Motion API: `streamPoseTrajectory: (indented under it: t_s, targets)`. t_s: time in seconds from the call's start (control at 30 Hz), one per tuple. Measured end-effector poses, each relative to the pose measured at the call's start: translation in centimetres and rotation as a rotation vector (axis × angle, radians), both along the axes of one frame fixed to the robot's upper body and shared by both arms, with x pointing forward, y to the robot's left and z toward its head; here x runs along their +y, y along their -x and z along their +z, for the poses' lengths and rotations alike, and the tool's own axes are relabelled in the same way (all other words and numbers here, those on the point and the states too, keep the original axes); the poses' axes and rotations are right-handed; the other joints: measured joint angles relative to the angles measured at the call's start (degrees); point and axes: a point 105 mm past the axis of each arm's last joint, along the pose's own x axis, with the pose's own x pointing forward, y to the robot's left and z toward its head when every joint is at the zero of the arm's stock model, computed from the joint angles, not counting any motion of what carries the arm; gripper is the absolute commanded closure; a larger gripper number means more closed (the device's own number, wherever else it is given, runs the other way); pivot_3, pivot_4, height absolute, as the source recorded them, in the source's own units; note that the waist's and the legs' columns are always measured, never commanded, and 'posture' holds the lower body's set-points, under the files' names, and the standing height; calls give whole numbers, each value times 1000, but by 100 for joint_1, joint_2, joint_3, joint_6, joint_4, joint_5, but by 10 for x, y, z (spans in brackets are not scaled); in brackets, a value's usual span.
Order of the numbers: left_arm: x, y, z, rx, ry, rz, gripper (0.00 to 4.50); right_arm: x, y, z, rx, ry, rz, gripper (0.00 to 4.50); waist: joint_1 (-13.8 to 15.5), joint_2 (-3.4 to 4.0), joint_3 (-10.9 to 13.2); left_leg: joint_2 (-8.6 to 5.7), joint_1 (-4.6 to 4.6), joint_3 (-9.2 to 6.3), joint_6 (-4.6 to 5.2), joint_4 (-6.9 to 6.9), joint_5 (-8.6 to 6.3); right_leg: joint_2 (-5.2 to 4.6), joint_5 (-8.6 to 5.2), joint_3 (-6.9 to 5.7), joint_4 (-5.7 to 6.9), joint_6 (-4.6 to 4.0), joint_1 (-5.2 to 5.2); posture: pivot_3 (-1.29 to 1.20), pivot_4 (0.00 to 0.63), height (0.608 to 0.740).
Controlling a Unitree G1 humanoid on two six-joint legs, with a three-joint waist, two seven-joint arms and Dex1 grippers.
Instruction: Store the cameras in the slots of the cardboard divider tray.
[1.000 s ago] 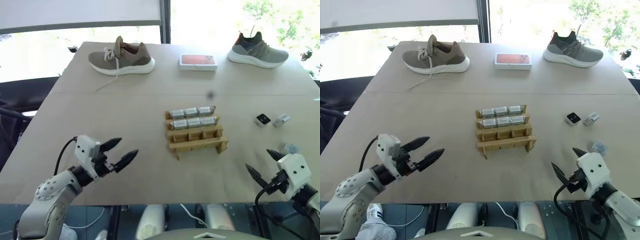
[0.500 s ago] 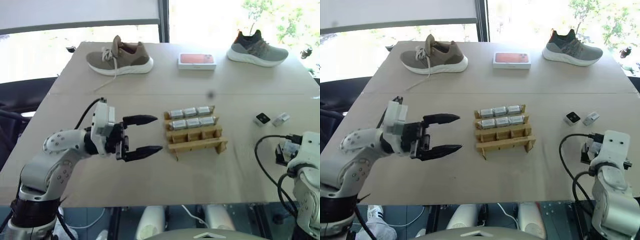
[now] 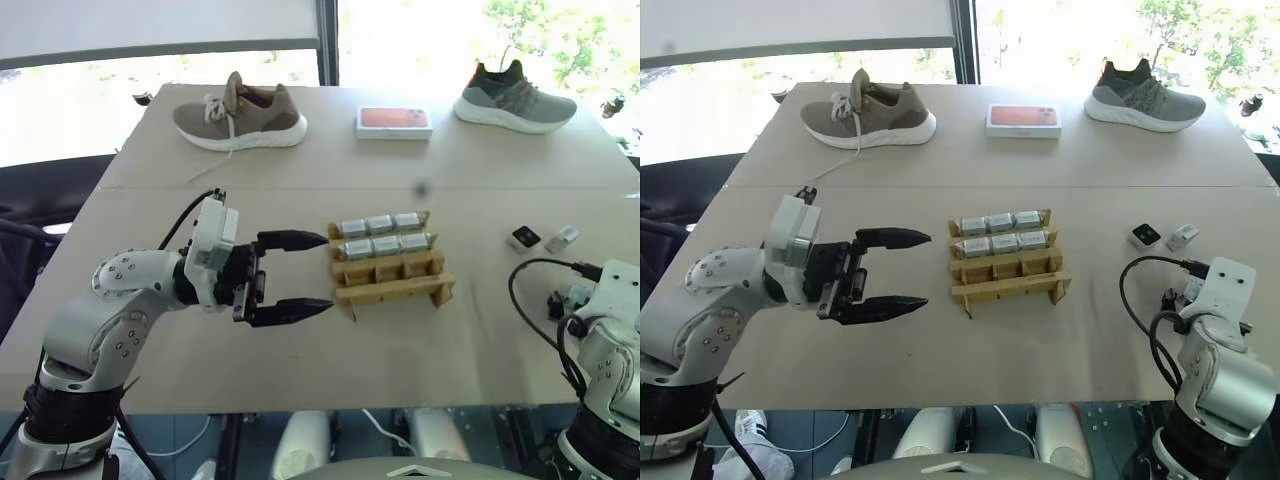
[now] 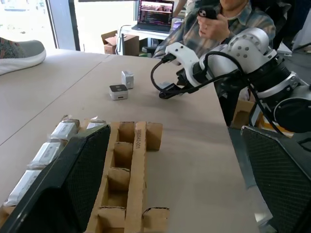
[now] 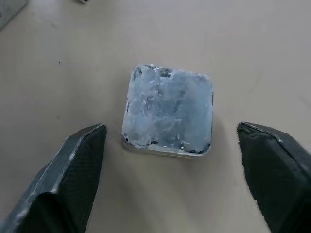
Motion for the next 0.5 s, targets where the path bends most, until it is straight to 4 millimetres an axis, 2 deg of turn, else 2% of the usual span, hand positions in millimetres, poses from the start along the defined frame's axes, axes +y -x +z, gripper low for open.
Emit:
streamPoseTrajectory:
  t_s: [0.07,0.1,0.23,0.27,0.33,0.37,0.43,0.47,0.5]
  targets:
    - [1,0,1,-1,-1,4,0,0,-1,1,-6,4,5,2445,0,0,0,0,0,-2,0,0,0,0,0,-1,0,0,0,0,150,740]
    - [1,-1,1,-3,-1,7,0,0,-2,0,-7,6,6,2585,1,0,0,1,-1,-2,0,0,0,1,0,-1,0,0,0,0,150,740]
    - [2,-6,0,21,0,60,0,-2,-1,1,2,58,41,2584,13,0,0,0,-3,0,0,0,0,-1,0,2,-3,1,0,0,150,740]
    - [3,-10,0,45,5,99,0,-3,0,3,14,124,99,2584,26,2,3,-1,-4,0,1,0,-1,-4,-2,4,-3,4,0,0,150,740]
    - [1,-18,2,121,50,171,0,8,-6,14,-28,243,294,2584,16,6,10,-2,-2,4,6,1,-4,-7,-2,12,-3,31,0,0,150,740]
    - [0,-21,3,160,69,195,0,22,-12,23,-82,278,407,2584,-1,2,12,-2,0,3,7,1,-4,-7,-5,12,-2,46,1,0,150,740]
    - [-5,-30,8,266,81,272,0,80,-19,54,-237,395,811,2584,-97,-2,20,4,4,-3,8,2,-5,-2,-5,15,2,57,2,0,150,740]
    - [-8,-32,10,290,71,286,0,100,-16,64,-282,429,937,2584,-126,-8,23,7,4,-6,8,3,-5,1,-6,16,5,58,3,0,150,740]
    - [-13,-31,14,389,88,250,0,129,-12,72,-326,505,1131,2584,-137,-13,25,11,8,-8,8,5,-5,7,-6,13,11,59,4,0,150,740]
